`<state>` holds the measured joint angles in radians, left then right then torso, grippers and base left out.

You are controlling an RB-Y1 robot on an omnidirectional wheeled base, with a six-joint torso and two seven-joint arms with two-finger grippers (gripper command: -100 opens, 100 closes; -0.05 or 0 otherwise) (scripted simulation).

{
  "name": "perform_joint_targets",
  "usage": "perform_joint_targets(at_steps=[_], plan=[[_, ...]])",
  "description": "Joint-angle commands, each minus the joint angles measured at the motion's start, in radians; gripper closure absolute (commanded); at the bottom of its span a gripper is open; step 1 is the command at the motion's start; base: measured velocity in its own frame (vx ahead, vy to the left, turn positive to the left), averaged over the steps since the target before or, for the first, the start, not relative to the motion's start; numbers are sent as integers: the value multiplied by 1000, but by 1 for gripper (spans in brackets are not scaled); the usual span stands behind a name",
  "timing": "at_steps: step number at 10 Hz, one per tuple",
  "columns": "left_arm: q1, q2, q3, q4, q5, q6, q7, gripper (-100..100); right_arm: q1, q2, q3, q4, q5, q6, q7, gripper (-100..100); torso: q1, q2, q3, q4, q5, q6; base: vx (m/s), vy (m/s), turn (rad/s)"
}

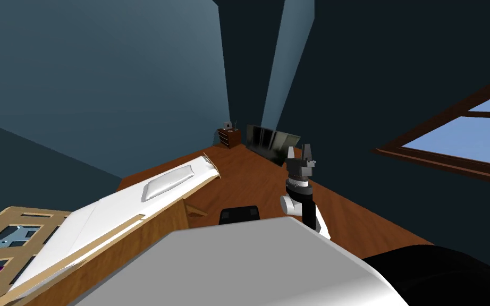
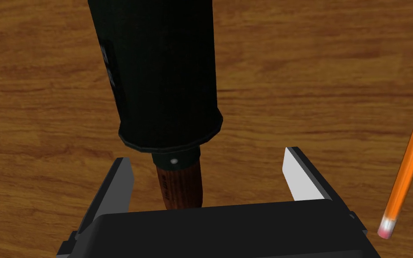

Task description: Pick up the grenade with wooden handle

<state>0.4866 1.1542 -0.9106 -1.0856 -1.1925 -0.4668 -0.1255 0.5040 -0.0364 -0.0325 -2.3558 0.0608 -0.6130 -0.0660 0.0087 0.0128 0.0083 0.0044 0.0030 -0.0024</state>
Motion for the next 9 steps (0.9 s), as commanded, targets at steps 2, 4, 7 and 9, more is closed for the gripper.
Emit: perform_joint_targets(at_steps=[2, 4, 7, 9], plan=[[3, -3, -1, 7, 79, 0, -4, -100, 0, 0, 0, 0, 0, 0, 0, 0, 2, -4, -2, -1, 0, 0, -69, -5, -230], [19, -12, -30, 23, 139, 21, 10, -100, 0, 0, 0, 0, 0, 0, 0, 0, 1, -3, -2, -1, 0, 0, -196, -49, -402], [34, -21, -58, 39, 232, 41, 24, -100, 1, 0, 0, 0, 0, 0, 0, 0, 4, -8, -4, -2, 1, -2, -92, -38, -285], [34, -21, -58, 39, 294, 41, 24, -100, 1, 0, 0, 0, 0, 0, 0, 0, 1, -8, -4, -1, 0, -1, 1, -59, -200]])
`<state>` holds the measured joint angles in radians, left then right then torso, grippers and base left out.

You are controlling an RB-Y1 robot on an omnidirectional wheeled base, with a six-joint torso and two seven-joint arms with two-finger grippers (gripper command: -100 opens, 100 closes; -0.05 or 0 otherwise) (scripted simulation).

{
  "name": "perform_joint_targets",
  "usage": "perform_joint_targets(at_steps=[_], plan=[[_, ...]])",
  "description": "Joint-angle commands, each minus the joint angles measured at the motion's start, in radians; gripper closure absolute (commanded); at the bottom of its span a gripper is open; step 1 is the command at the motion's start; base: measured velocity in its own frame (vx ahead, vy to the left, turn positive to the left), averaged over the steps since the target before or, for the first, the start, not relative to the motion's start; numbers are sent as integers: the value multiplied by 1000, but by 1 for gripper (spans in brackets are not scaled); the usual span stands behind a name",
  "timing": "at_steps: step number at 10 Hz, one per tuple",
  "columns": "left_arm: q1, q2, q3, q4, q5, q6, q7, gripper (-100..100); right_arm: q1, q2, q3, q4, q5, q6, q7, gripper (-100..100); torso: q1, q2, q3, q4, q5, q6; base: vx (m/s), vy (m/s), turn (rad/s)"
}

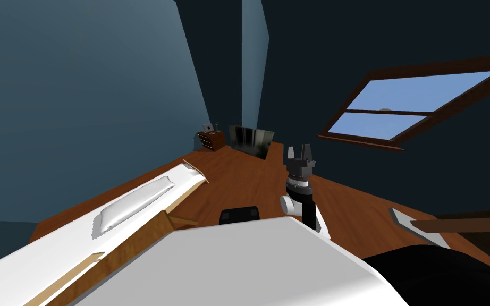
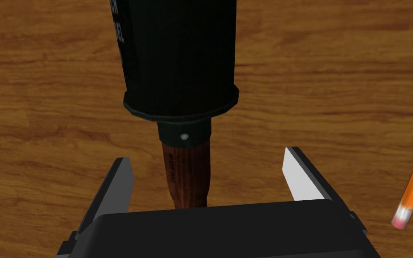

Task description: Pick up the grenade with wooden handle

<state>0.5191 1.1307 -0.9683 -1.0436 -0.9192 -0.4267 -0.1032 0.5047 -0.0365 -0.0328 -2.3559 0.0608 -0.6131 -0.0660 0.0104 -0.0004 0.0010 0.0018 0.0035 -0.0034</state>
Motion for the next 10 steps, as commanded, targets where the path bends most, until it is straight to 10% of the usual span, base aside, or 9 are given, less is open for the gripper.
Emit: perform_joint_targets(at_steps=[1, 7, 10], plan=[[2, 2, -1, -3, 49, 1, 2, -100, 0, 0, 0, 0, 0, 0, 0, 0, 0, 0, 0, 0, 0, 0, 39, -56, -157], [2, 2, -1, -3, 49, 1, 2, -100, 0, 0, 0, 0, 0, 0, 0, 0, 4, 1, 0, 0, 1, -1, 2, -3, -9], [18, -10, -6, -45, 136, 49, -15, -100, 0, 0, 0, 0, 0, 0, 0, 0, 3, 0, 0, 0, 1, -1, 12, -17, -48]])
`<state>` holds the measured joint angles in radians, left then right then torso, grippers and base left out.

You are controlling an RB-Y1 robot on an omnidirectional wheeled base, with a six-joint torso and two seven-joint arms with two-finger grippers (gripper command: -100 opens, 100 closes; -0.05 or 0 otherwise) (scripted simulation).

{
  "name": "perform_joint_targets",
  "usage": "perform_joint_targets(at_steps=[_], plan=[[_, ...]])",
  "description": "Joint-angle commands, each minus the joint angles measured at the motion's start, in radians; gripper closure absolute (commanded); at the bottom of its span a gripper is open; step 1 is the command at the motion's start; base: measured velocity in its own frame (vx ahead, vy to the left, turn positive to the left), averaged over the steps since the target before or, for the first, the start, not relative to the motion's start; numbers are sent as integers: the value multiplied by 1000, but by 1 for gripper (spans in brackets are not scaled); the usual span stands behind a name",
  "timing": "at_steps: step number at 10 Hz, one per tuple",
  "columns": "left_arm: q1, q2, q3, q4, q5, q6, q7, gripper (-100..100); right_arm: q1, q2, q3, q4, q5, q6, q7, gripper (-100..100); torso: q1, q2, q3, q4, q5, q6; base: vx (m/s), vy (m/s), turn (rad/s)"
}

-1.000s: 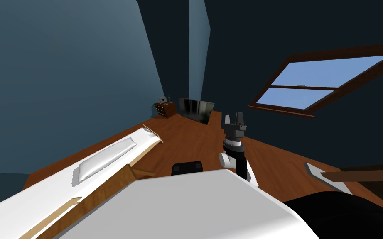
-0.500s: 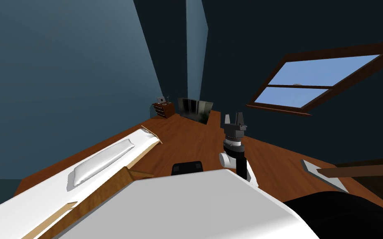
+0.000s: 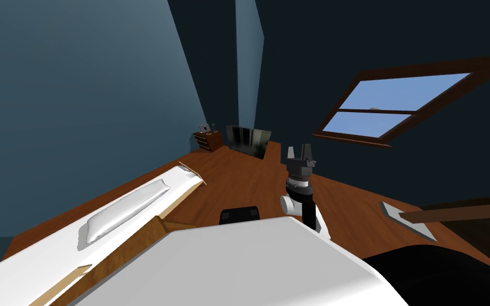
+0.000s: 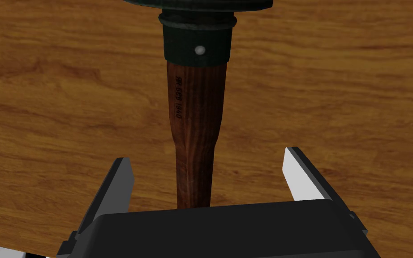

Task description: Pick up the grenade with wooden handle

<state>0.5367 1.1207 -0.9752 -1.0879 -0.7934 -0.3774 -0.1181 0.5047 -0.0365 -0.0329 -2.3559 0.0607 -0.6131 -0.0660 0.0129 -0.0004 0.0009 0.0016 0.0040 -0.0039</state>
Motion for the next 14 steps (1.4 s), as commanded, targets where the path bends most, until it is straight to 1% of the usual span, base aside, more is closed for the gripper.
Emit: perform_joint_targets(at_steps=[1, 7, 8, 9, 10, 11, 12, 13, 14], plan=[[0, 0, 1, -1, 10, 0, 0, -100, 0, 0, 0, 0, 0, 0, 0, 0, 0, 0, 0, 0, 0, 0, 0, 0, 0], [0, 0, 1, -1, 10, 0, 0, -100, 0, 0, 0, 0, 0, 0, 0, 0, 1, 1, 0, 0, 0, 0, 5, -7, -20], [25, -29, 25, 24, 26, -3, -42, -100, 0, 0, 0, 0, 0, 0, 0, 0, 1, 1, 0, 0, 0, 0, 30, -1, -85], [49, -59, 49, 49, 42, -7, -68, -100, 0, 0, 0, 0, 0, 0, 0, 0, 1, 0, 0, 0, 0, 0, 56, 12, -120], [49, -59, 49, 49, 42, -7, -85, -100, 0, 0, 0, 0, 0, 0, 0, 0, 2, -2, -1, 0, 1, 0, 47, 16, -33], [73, -89, 73, 74, 58, -11, -123, -100, 0, 0, 0, 0, 0, 0, 0, 0, 2, -2, -1, 0, 1, 0, 39, 18, -57], [73, -89, 73, 74, 58, -11, -127, -100, 0, 0, 0, 0, 0, 0, 0, 0, 3, -1, -1, 0, 1, 0, 29, 13, -42], [97, -119, 97, 98, 74, -14, -167, -100, 0, 0, 0, 0, 0, 0, 0, 0, 2, -1, -1, 0, 1, 0, 36, 6, -89], [122, -149, 121, 123, 90, -18, -195, -100, 0, 0, 0, 0, 0, 0, 0, 0, 2, -1, 0, 0, 2, 0, 54, 14, -125]])
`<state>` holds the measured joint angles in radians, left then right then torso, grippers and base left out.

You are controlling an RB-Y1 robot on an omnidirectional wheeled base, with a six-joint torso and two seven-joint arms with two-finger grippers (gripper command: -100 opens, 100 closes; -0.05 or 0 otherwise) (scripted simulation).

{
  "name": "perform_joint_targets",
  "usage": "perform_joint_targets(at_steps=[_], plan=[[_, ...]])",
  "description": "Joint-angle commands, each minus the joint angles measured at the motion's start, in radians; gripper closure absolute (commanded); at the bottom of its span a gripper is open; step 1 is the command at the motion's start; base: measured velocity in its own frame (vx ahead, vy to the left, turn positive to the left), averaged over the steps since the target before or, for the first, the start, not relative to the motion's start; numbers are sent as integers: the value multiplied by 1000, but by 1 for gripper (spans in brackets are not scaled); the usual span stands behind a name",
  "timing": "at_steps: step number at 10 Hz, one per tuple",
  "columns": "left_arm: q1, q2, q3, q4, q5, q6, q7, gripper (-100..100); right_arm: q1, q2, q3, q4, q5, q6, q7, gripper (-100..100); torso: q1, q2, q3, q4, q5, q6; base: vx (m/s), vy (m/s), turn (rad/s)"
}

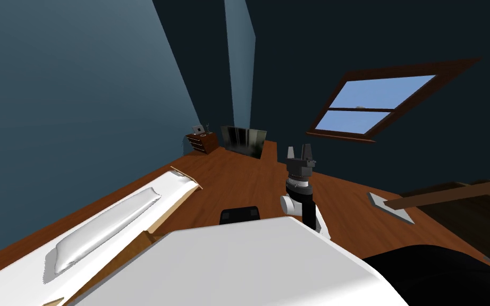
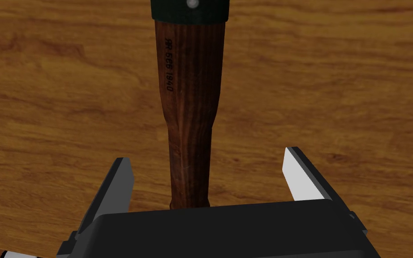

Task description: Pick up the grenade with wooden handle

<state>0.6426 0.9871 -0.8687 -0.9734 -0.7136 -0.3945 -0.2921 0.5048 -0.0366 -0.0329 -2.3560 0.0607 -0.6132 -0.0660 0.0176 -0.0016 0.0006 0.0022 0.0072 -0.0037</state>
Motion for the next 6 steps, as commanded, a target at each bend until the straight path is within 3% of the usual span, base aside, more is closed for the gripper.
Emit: perform_joint_targets(at_steps=[1, 2, 3, 4, 5, 6], plan=[[16, -15, 15, 9, 10, -1, -38, -100, 0, 0, 0, 0, 0, 0, 0, 0, 0, 0, 0, 0, 0, 0, 40, 10, -22], [40, -45, 39, 34, 26, -4, -74, -100, 0, 0, 0, 0, 0, 0, 0, 0, 1, 0, 0, 0, 0, 0, 39, 10, -73], [40, -45, 39, 34, 26, -4, -81, -100, 0, 0, 0, 0, 0, 0, 0, 0, 1, 1, 1, 0, 1, -1, 28, 11, -28], [64, -75, 63, 58, 42, -8, -121, -100, 0, 0, 0, 0, 0, 0, 0, 0, 1, 2, 1, 0, 1, -1, 31, 17, -72], [64, -75, 63, 58, 42, -8, -123, -100, 0, 0, 0, 0, 0, 0, 0, 0, 2, 2, 1, 0, 2, -1, 31, 13, -35], [89, -105, 87, 83, 58, -11, -160, -100, 0, 0, 0, 0, 0, 0, 0, 0, 2, 2, 1, 1, 3, -1, 40, 4, -65]])
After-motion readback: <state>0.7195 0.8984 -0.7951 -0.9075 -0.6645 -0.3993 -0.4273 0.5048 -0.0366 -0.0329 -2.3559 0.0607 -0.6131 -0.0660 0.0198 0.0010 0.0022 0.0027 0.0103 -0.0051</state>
